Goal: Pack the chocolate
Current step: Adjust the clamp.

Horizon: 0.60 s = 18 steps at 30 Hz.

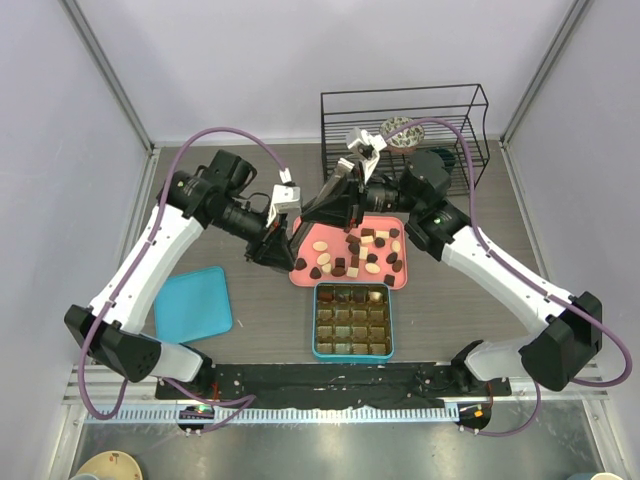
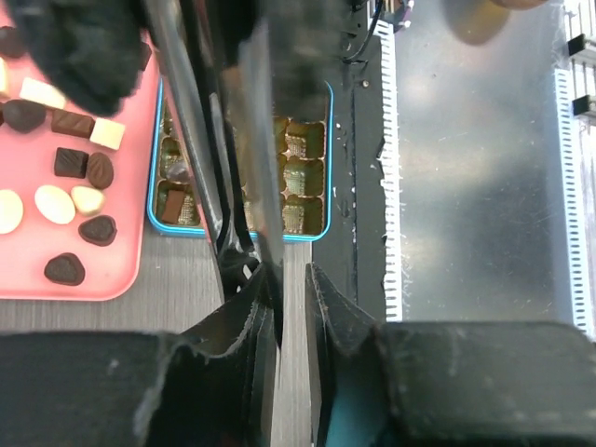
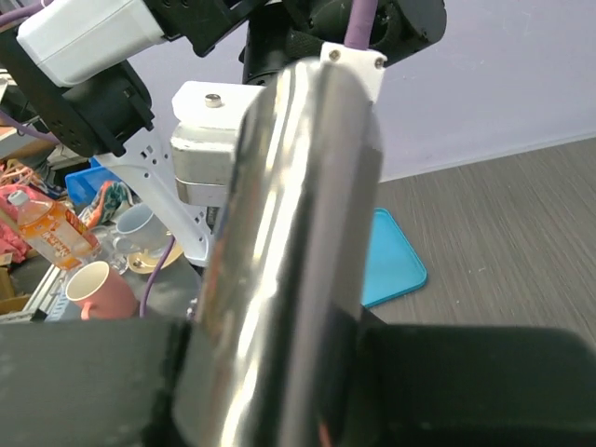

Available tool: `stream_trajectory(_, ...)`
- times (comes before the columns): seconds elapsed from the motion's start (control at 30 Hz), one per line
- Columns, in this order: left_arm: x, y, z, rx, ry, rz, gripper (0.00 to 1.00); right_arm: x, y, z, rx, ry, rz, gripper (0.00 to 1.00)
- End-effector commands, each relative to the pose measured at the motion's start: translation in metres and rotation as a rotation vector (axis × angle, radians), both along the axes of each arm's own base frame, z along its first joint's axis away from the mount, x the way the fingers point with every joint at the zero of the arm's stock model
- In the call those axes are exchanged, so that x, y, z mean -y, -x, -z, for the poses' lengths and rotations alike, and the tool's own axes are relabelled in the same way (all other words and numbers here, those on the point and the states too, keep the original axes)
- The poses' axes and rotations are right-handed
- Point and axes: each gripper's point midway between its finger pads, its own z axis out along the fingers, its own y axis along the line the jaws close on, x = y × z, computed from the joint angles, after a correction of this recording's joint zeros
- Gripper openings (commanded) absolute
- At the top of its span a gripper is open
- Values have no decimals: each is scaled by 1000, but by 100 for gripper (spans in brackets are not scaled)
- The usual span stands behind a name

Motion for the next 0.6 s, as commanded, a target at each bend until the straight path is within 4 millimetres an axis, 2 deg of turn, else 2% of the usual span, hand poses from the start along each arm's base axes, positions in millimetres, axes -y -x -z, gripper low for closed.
stream_trajectory(0.0,-27,51,1,-168,-110,9,22,5,7,-25,51,-72,2,13)
stream_trajectory(0.07,-28,50,2,-160,-115,6,22,4,8,-25,35,-74,-4,7)
stream_trajectory(0.2,-32,47,3,-134,-142,-14,27,4,9,-22,31,-76,1,7)
stream_trajectory(0.3,-38,32,5,-77,-202,-101,58,7,7,-22,48,-70,30,6)
stream_trajectory(0.33,-42,29,3,-43,-216,-129,76,9,7,-25,60,-71,43,5)
stream_trajectory(0.4,-51,14,4,48,-257,-195,99,12,0,-24,83,-48,97,2)
stream_trajectory(0.5,-61,-3,-1,179,-267,-305,100,19,-8,-28,127,-29,182,1)
stream_trajectory(0.57,-76,-18,-3,271,-311,-420,100,24,-13,-26,139,-6,227,1)
